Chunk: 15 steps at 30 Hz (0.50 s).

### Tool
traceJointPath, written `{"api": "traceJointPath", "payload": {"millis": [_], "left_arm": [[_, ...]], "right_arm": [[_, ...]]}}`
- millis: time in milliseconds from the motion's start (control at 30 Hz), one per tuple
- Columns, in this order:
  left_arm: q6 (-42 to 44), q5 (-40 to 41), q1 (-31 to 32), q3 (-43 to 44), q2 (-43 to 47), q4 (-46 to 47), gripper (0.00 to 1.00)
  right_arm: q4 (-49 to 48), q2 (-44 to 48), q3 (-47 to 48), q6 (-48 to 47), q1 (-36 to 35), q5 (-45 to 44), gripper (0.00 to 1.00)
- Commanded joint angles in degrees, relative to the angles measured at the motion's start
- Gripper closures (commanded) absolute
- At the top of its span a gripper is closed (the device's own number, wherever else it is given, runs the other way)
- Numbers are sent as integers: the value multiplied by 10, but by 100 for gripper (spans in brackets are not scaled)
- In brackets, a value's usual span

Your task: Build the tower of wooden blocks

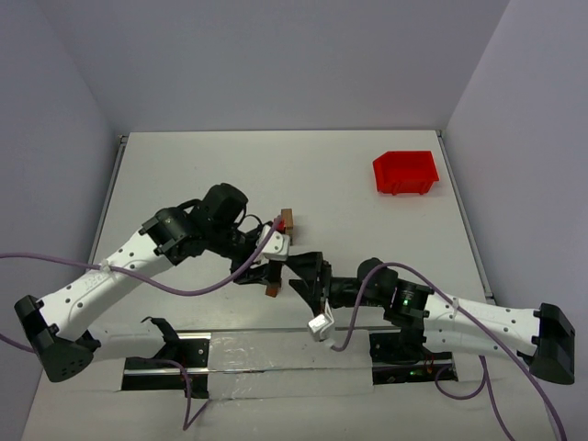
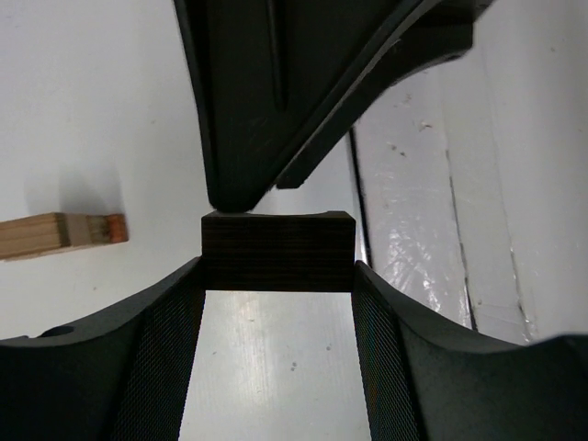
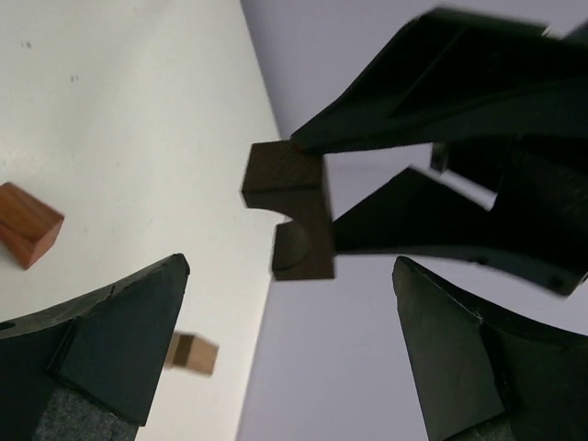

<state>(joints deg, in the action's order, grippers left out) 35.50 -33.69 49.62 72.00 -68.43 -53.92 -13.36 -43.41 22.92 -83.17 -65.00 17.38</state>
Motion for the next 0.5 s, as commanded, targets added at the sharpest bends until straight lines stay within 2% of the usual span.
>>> {"api": "traceJointPath", "payload": {"millis": [0, 67, 200, 467], "left_arm": [[16, -51, -117, 66, -39, -8, 100], [35, -55, -160, 98, -67, -19, 100], [78, -12, -180, 127, -110, -22, 100], [118, 17, -188, 200, -246, -33, 99]], "right_arm": [[22, -33, 51, 209, 49, -130, 0], [49, -58, 81, 285, 86, -142, 0], [125, -110, 156, 435, 200, -113, 0], [223, -165, 262, 610, 327, -40, 0]]}}
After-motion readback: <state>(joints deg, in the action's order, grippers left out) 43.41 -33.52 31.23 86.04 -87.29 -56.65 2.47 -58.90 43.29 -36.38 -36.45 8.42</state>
